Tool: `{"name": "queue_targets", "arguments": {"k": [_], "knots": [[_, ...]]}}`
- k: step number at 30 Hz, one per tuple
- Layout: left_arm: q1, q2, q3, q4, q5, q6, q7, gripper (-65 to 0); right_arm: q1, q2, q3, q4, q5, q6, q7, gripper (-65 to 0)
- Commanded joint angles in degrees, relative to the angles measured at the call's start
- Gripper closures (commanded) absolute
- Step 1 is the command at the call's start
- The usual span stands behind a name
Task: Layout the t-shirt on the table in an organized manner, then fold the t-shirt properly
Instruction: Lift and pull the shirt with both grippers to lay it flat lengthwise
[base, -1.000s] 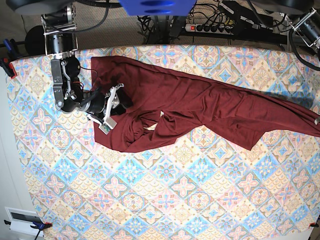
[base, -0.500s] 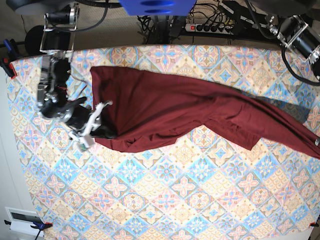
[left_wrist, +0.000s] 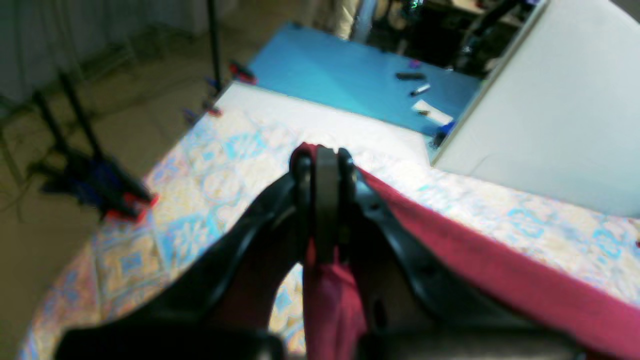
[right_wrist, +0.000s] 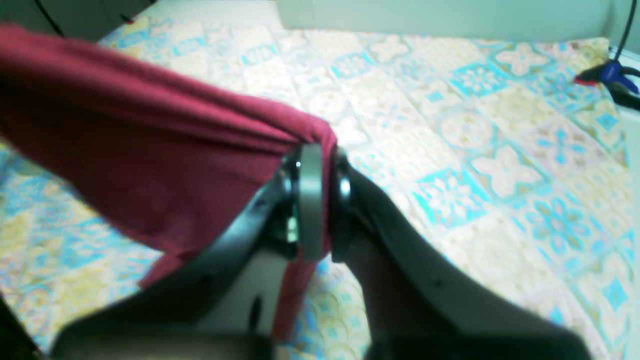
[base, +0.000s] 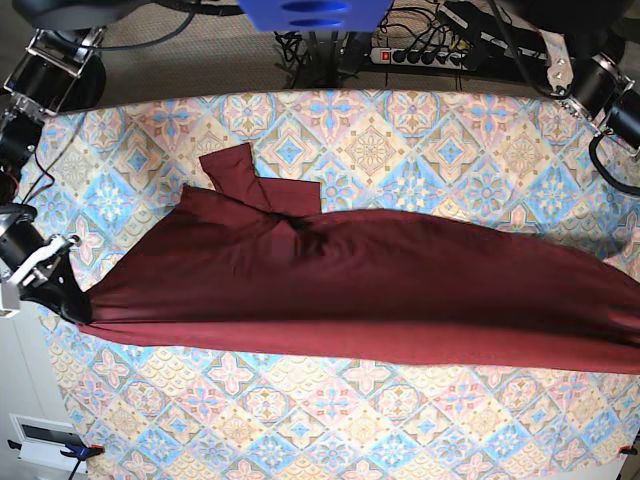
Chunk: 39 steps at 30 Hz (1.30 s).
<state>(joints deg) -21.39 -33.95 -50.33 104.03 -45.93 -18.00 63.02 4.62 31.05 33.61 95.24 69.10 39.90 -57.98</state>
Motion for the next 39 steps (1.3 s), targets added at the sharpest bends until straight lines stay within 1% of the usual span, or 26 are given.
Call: {"name": "queue_targets", "arguments": {"k": [1, 3, 5, 8, 10, 13, 16, 23, 26, 27, 29, 31, 33, 35, 39], "knots": [[-0.02, -1.43, -2.73, 2.83, -2.02, -0.07, -0.74, 0.0, -0.45, 2.49, 2.75, 0.89, 3.21, 0.10, 0.88, 0.0], [1.56, -1.43, -8.97, 6.17, -5.01, -0.07, 2.07, 0.0, -3.70, 2.93, 6.35, 0.98, 6.11, 0.10, 0.09, 0.0], [1.74, -1.34, -11.52, 8.54, -7.21, -0.07, 3.66, 0.0, -5.81, 2.93, 8.90, 1.51, 7.87, 0.10, -0.35, 0.0], [1.91, -1.61, -14.25, 10.39, -8.88, -0.07, 4.89, 0.0, -6.60, 3.11, 9.60, 4.49, 9.45, 0.10, -0.44, 0.0], [2.62, -3.19, -17.15, 10.83, -9.76, -0.15, 5.94, 0.0, -6.78, 3.11, 9.60, 8.10, 9.80, 0.10, -0.44, 0.0], [6.84, -5.65, -22.16, 11.09, -12.31, -0.15, 5.94, 0.0, -9.94, 3.28, 11.36, 12.93, 10.33, 0.10, -0.44, 0.0], [8.07, -6.27, -25.06, 11.09, -13.19, -0.15, 5.94, 0.0, -13.19, 3.28, 13.91, 13.99, 10.59, 0.10, -0.44, 0.0], [8.07, -5.83, -25.15, 11.00, -12.22, 0.02, 5.94, 0.0, -13.28, 2.84, 13.30, 13.90, 11.03, 0.10, 0.00, 0.0], [8.07, -5.83, -24.80, 10.92, -11.78, 0.02, 5.85, 0.0, -11.44, 2.84, 11.45, 13.37, 10.86, 0.10, 0.00, 0.0], [8.07, -5.74, -24.71, 10.92, -10.46, 0.02, 5.85, 0.0, -11.00, 2.84, 10.75, 12.67, 10.86, 0.10, 0.00, 0.0], [7.89, -4.07, -21.89, 10.04, -7.12, 0.02, 5.59, 0.0, -10.38, 2.84, 9.08, 11.09, 9.89, 0.10, 0.00, 0.0], [7.98, -2.13, -18.38, 8.10, -3.34, 0.02, 2.43, 0.0, -8.97, 2.84, 6.18, 9.95, 6.37, 0.10, 0.00, 0.0], [8.77, 0.24, -15.48, 3.44, 0.17, -0.07, -0.74, 0.0, -6.95, 2.84, 2.39, 9.77, 2.94, 0.10, 0.00, 0.0], [10.27, 1.38, -12.66, -2.27, 2.81, -0.15, -5.05, 0.0, -4.40, 2.49, -2.18, 9.68, -1.19, 0.10, 0.09, 0.0], [12.11, 2.35, -6.86, -11.50, 6.24, -0.15, -14.37, 0.0, 0.17, -0.85, -9.21, 8.10, -9.36, 0.10, 0.09, 0.0]]}}
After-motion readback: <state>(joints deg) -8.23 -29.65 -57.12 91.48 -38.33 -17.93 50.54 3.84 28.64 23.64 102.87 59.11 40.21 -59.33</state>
